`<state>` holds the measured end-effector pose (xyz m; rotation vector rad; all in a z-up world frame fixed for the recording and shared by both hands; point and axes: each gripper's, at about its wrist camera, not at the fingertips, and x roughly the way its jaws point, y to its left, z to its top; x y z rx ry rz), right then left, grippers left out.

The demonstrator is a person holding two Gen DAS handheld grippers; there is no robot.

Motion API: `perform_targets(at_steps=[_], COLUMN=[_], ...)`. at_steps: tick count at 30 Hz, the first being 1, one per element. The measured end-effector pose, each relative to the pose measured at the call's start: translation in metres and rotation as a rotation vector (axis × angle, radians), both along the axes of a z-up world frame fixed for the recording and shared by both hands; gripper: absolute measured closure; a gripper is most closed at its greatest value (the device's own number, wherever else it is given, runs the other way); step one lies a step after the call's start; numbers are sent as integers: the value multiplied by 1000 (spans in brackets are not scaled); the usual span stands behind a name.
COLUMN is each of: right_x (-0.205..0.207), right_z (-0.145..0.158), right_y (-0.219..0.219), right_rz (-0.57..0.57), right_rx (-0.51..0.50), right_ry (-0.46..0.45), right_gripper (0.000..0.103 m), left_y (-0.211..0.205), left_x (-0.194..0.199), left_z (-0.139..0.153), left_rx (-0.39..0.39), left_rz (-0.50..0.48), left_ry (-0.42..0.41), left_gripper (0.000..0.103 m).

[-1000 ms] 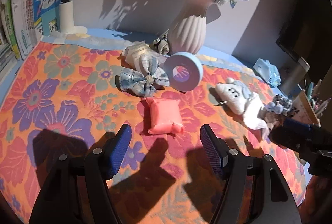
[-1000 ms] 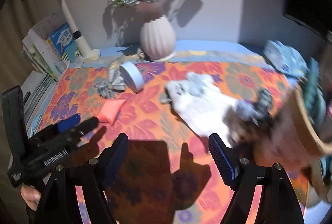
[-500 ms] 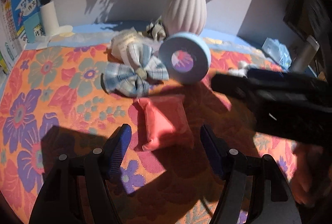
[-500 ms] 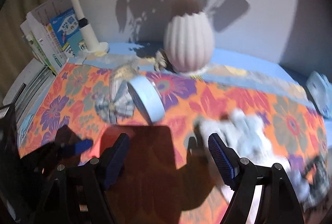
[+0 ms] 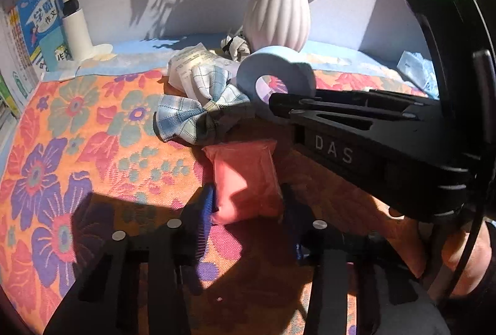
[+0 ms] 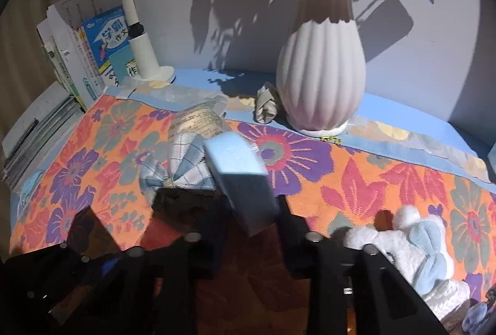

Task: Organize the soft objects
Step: 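Grasp the white tape roll with the right tool while the left tool grasps the pink pouch, then carry the pink pouch and white tape roll over the glass plate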

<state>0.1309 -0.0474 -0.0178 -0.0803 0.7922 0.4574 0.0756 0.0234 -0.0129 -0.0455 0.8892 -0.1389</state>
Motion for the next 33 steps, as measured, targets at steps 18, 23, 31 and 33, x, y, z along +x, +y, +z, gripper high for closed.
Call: perform_targets(at_steps=[18,23,31,33], right_x=[-72,-118,-169,-169], right_z=[13,13,-4,-8], right_y=[-44,-81,-149,-158], right_rz=[-39,-88,-206,-209], right_rx=[159,228,333,355], right_ry=[-26,19,193,229], right_gripper=[85,84,83,80], left_y=[9,11,9,8], left_x=[-16,-21,-22,-22], left_z=[15,16,17,17], left_rx=[-75,-77,-73,-72], left_rz=[-16,0,-1,-9], left_ry=[-133,-142,-147,-145], left_gripper=[67,67,67,67])
